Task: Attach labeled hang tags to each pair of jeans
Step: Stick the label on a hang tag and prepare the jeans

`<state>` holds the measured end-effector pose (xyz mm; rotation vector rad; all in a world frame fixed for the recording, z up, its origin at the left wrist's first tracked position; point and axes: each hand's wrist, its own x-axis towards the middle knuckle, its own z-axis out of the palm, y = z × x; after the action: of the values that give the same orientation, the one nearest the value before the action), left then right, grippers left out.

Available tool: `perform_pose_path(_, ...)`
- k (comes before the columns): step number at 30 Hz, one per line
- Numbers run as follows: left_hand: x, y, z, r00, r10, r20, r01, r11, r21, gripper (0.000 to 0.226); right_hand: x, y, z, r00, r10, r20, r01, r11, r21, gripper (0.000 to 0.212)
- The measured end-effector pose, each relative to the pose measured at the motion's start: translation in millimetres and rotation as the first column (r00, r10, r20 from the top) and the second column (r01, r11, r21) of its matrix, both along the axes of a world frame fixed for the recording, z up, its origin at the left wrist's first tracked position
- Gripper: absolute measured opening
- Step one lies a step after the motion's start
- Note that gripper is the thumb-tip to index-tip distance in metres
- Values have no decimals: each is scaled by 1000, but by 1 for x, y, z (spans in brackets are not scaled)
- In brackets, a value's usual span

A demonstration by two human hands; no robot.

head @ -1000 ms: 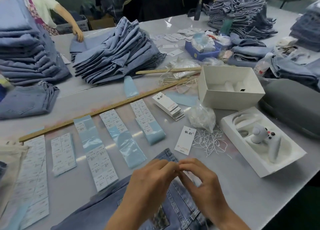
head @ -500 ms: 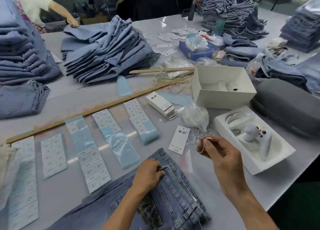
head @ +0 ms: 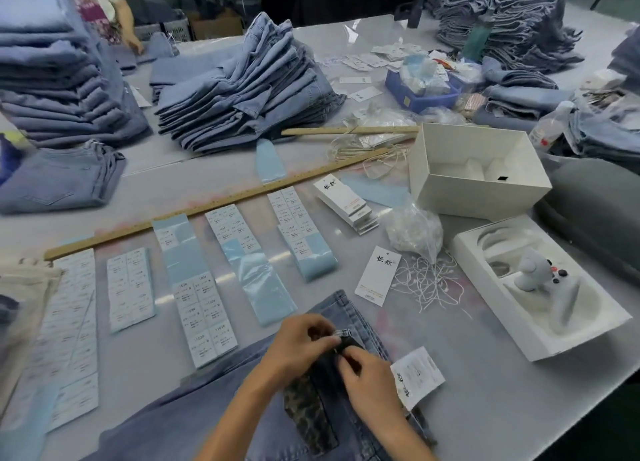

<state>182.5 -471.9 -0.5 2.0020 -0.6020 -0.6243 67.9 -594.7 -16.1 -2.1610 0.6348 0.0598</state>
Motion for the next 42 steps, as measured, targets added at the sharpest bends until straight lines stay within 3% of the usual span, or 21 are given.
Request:
perform_pose_path(7, 8, 14, 2, 996, -43, -76, 42, 999, -16, 25, 11, 15, 1, 991, -94, 97, 90, 995, 42, 34)
perform_pose_path(13, 13, 19, -3, 992, -105, -70, 103, 994, -26, 17, 11, 15, 0, 997, -68, 20, 69, 997, -35, 32)
perform_pose_path(17, 12, 17, -6, 991, -134, -27, 134, 991, 11, 12, 18, 3, 4, 990, -71, -122, 95, 974, 203, 38)
perform_pose_path(24, -1, 8, -16, 999, -37, 13, 36, 999, 35, 8, 10, 0, -1, 994, -98, -39, 105, 944, 313, 20)
perform_pose_path(30, -3, 9, -15, 999, -19, -44, 20, 1000, 22, 9, 4, 7, -14, 976, -212, 44, 190, 936, 297, 20)
perform_pose_path(36, -10, 9, -17, 1000, 21, -12, -21, 1000, 22, 3, -1, 4, -21, 984, -145, 98, 127, 977, 173, 17)
perform_pose_path(42, -21, 0, -19, 999, 39, -15, -37, 994, 106, 6, -14, 12, -36, 952, -248, 182, 223, 964, 145, 18)
